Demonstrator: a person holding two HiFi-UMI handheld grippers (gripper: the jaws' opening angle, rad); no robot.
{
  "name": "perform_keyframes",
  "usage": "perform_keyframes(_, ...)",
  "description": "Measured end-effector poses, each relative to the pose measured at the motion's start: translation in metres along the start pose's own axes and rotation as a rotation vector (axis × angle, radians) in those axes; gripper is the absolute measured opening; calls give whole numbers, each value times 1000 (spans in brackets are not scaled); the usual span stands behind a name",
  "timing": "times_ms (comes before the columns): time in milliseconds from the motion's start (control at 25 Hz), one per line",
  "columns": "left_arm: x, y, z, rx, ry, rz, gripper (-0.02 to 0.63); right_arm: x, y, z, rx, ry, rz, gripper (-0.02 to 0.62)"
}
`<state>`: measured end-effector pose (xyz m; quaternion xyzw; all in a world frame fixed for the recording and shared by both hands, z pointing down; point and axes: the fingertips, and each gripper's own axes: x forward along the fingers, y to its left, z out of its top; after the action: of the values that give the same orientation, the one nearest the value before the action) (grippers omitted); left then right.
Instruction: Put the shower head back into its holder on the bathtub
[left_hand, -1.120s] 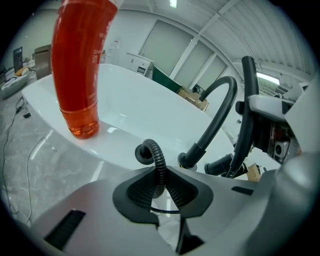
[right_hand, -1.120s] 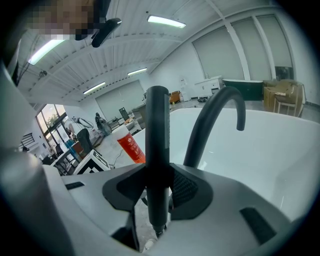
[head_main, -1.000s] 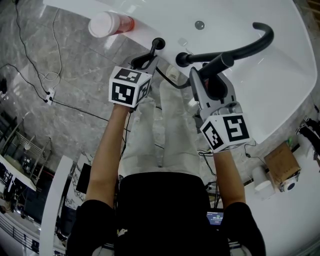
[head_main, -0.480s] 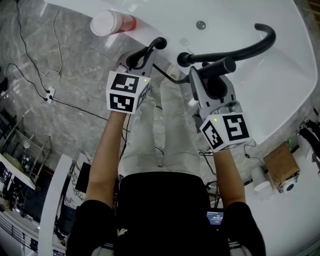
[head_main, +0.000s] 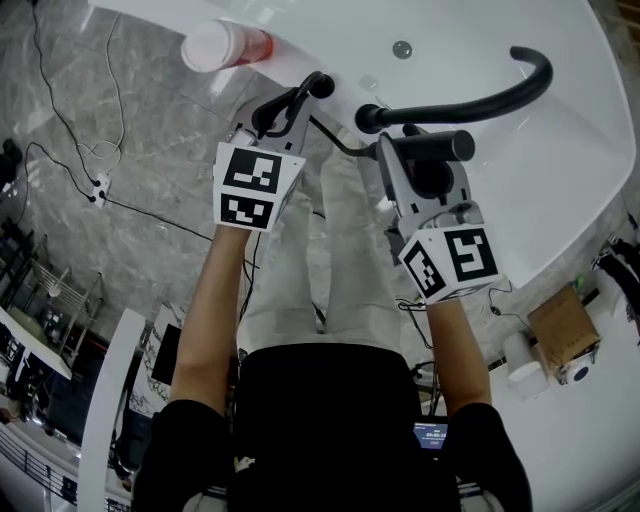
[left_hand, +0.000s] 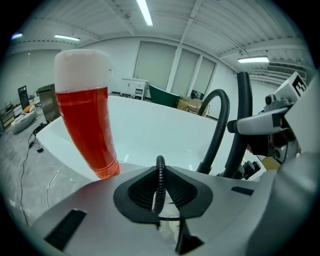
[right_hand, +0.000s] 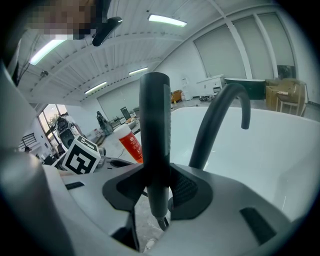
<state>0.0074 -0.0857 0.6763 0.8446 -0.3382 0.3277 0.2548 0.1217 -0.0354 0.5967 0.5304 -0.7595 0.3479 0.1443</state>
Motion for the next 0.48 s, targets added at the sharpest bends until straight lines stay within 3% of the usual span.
perform_keyframes(480,8,-6,-29,-10,117,-42,61,1,3,-3,-1,10,11,143)
